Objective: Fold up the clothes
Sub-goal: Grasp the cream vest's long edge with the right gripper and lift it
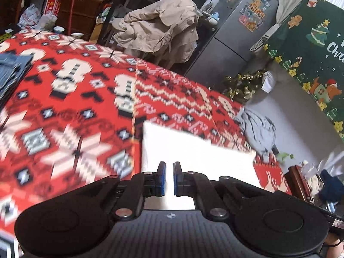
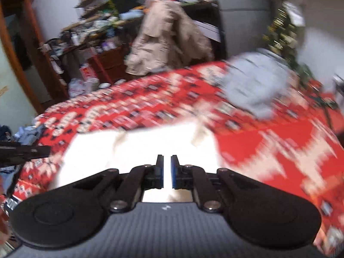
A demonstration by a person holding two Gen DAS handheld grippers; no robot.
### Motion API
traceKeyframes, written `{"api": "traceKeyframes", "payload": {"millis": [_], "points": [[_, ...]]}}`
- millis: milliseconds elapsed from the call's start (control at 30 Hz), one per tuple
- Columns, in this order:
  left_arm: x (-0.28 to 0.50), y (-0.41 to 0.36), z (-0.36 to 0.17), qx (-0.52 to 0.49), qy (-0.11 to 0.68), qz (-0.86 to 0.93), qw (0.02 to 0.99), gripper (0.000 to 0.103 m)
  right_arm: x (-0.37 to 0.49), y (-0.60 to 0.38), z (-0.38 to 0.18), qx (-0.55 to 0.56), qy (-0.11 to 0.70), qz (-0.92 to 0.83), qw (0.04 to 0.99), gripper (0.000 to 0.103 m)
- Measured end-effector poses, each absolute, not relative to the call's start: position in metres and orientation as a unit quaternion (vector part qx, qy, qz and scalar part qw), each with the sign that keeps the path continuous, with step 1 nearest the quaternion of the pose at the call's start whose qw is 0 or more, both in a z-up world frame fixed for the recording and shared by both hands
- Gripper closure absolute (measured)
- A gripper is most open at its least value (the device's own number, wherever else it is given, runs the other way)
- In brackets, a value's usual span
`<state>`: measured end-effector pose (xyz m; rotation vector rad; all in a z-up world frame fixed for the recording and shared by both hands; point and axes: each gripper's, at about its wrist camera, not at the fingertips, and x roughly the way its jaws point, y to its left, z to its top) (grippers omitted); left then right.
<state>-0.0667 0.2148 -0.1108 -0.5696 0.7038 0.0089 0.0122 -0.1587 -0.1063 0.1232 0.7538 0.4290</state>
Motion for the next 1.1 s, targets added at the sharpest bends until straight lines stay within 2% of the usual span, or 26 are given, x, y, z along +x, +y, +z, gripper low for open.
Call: {"api": "traceKeyframes", "payload": {"millis": [167,233,433,533,633,667,767,933,1100], "points": [[-0.096,0.201,-0.118,-0.298,0.34,0.0,0.892,0.098,-0.02,-0.208,-0.124,0.062,0.373,0.165,0.911,0.087],[-0.102,0.193,-0.119,-0.294,0.343,-0.001,0.892,0.098,-0.028,-0.217,-0.129,0.069,0.372,0.166,0.911,0.086],[-0.116,0.181,-0.119,-0.285,0.35,0.003,0.892,0.098,-0.024,-0.219,-0.137,0.097,0.362,0.181,0.91,0.074],[-0.122,0.181,-0.115,-0.282,0.347,0.006,0.894,0.098,-0.013,-0.214,-0.144,0.119,0.372,0.185,0.902,0.074],[-0.124,0.184,-0.114,-0.283,0.345,0.013,0.895,0.097,-0.006,-0.211,-0.15,0.136,0.386,0.186,0.893,0.076],[-0.125,0.186,-0.114,-0.284,0.345,0.015,0.895,0.097,-0.005,-0.21,-0.152,0.139,0.388,0.187,0.892,0.085],[-0.127,0.19,-0.115,-0.289,0.343,0.019,0.894,0.097,-0.005,-0.207,-0.152,0.143,0.386,0.191,0.891,0.093],[-0.131,0.197,-0.116,-0.296,0.339,0.025,0.892,0.097,-0.015,-0.191,-0.118,0.143,0.339,0.22,0.903,0.095],[-0.134,0.204,-0.117,-0.304,0.336,0.032,0.891,0.097,-0.037,-0.13,-0.068,0.076,0.286,0.309,0.904,0.095]]}}
